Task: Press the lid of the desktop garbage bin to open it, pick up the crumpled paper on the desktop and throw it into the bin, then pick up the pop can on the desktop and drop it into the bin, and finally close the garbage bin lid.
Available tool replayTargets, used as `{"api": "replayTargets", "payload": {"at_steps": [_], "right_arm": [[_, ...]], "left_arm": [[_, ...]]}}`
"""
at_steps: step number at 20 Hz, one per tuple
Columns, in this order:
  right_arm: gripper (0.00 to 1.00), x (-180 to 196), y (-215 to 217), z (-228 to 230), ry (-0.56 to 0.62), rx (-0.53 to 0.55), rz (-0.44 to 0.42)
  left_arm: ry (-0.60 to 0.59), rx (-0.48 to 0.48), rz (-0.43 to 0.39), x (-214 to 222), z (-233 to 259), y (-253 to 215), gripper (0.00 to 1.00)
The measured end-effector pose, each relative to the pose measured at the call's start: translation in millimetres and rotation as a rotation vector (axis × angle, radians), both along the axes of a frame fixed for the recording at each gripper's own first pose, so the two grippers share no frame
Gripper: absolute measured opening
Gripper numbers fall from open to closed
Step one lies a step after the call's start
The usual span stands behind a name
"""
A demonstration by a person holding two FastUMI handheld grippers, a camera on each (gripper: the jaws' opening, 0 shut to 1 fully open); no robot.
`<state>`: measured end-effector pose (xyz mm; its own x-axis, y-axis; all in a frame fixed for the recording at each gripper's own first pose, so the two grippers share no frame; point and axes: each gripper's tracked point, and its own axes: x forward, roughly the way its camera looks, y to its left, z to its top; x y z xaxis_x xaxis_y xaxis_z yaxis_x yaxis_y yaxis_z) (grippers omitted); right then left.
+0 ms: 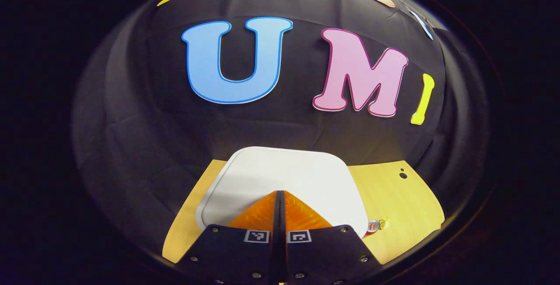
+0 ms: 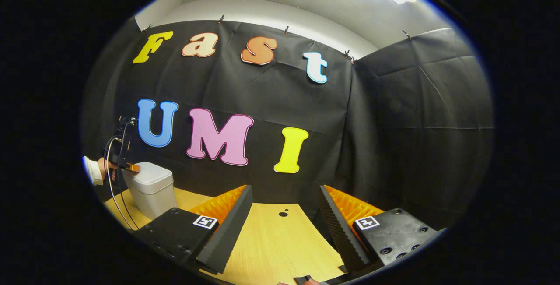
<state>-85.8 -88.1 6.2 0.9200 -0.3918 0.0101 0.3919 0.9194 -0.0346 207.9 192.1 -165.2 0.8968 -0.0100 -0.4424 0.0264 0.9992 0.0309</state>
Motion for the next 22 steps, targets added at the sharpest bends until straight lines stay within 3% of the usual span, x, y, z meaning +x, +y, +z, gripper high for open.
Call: {"api": "replayTargets", "payload": {"at_steps": [6,10,13,16,22], "right_arm": [[0.98,3.5,14.0,0.8,-0.001,0.013,0.020],[0.97,5.0,18.9,-2.4,0.018,-0.002,0.027],[0.98,12.9,30.8,-7.2,0.032,0.012,0.059],[0.98,32.7,48.9,-17.3,0.059,0.067,0.127],[0.98,81.8,61.9,-46.4,0.112,0.146,0.161]], "left_arm": [[-0.066,-0.029,-0.025,0.4,3.9,-2.1,0.01],[-0.075,0.106,-0.051,-4.6,20.8,1.8,0.00],[-0.251,0.130,-0.055,-10.3,84.0,-6.6,0.00],[-0.318,0.071,-0.086,-50.8,128.1,-21.7,0.00],[-0.414,-0.030,-0.169,-147.6,169.1,-46.8,0.01]]}}
